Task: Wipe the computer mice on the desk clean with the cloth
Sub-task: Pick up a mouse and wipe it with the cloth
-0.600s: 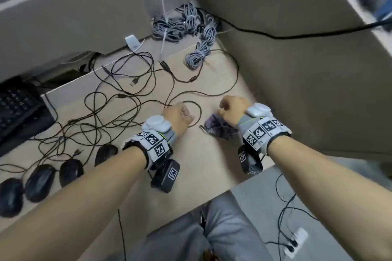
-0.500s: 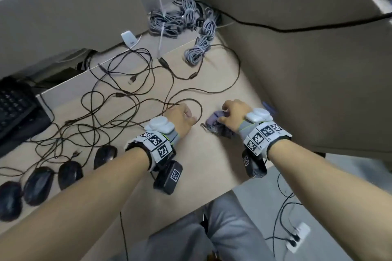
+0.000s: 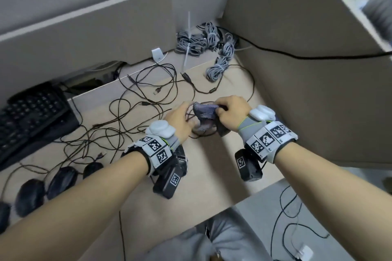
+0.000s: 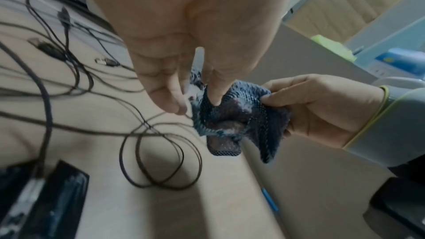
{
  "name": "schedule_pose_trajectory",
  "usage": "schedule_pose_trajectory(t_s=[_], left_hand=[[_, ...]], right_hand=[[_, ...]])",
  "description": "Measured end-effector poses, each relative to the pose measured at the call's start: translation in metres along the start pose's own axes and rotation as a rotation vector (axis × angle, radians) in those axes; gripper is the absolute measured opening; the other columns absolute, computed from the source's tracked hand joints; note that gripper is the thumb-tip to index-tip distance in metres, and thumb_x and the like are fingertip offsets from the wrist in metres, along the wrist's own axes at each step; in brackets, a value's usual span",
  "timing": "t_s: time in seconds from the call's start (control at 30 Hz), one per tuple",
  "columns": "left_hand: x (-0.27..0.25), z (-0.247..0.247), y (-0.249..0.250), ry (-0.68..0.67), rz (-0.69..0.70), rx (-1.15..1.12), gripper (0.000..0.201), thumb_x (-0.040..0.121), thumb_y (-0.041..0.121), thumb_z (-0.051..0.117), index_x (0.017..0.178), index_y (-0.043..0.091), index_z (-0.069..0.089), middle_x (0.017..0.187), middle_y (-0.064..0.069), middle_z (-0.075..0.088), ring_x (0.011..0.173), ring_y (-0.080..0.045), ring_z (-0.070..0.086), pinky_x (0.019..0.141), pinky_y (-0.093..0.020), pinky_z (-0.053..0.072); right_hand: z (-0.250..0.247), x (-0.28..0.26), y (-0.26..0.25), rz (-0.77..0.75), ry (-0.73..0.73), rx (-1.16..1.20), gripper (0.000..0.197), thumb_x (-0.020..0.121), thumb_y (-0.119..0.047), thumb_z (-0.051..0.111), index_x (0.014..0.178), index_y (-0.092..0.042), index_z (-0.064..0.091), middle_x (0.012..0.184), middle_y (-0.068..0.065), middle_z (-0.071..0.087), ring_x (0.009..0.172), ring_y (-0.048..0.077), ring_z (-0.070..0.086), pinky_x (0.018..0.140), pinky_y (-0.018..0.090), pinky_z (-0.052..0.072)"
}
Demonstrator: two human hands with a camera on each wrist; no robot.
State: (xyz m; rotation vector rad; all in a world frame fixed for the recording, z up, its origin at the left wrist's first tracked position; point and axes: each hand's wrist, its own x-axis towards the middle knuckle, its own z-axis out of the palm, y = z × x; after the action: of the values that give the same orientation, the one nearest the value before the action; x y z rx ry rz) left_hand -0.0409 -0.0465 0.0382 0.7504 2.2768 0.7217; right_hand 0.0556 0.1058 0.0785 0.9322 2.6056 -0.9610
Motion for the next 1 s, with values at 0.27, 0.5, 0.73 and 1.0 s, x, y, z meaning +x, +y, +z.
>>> schedule_pose_trajectory(t_s=[0.27,0.5,0.73,1.0], left_hand=[[-0.05,-0.107,-0.054,0.153,0.016,-0.011,0.009,0.086,0.016,0.066,0.093,0.021,0.064,0.101,-0.002,0.056,0.09,-0.025,0.056,0.076,-0.029,0.039],[-0.104,-0.165,-0.099,0.423,-0.16,-0.098,0.016,0.09,0.023,0.064,0.079,0.021,0.052,0.071,0.005,0.054,0.071,-0.02,0.048,0.062,-0.03,0.029],[-0.145,-0.172,-0.113,0.509,-0.287,-0.411,0.022,0.083,0.019,0.073,0.074,0.03,0.056,0.076,-0.007,0.068,0.065,-0.027,0.059,0.064,-0.036,0.049],[-0.197,-0.184,-0.152,0.718,-0.423,-0.5,0.012,0.087,0.021,0.07,0.09,0.009,0.069,0.073,0.0,0.059,0.07,-0.016,0.051,0.067,-0.027,0.039]], right_hand=[[0.024,-0.009,-0.134,-0.263,-0.008,-0.064,0.033,0.071,-0.025,0.045,0.093,-0.024,0.069,0.094,0.006,0.071,0.092,0.027,0.062,0.076,0.025,0.045],[0.053,-0.018,-0.204,-0.457,-0.013,-0.076,0.025,0.085,-0.01,0.051,0.102,-0.018,0.066,0.097,0.009,0.07,0.095,0.03,0.06,0.071,0.026,0.038],[0.067,-0.026,-0.25,-0.585,-0.109,0.041,0.022,0.082,-0.005,0.055,0.096,-0.016,0.068,0.09,0.008,0.071,0.086,0.027,0.063,0.077,0.03,0.048],[0.103,-0.046,-0.288,-0.646,-0.269,-0.053,0.035,0.069,-0.003,0.053,0.098,-0.017,0.066,0.094,0.009,0.069,0.092,0.029,0.061,0.076,0.026,0.044]])
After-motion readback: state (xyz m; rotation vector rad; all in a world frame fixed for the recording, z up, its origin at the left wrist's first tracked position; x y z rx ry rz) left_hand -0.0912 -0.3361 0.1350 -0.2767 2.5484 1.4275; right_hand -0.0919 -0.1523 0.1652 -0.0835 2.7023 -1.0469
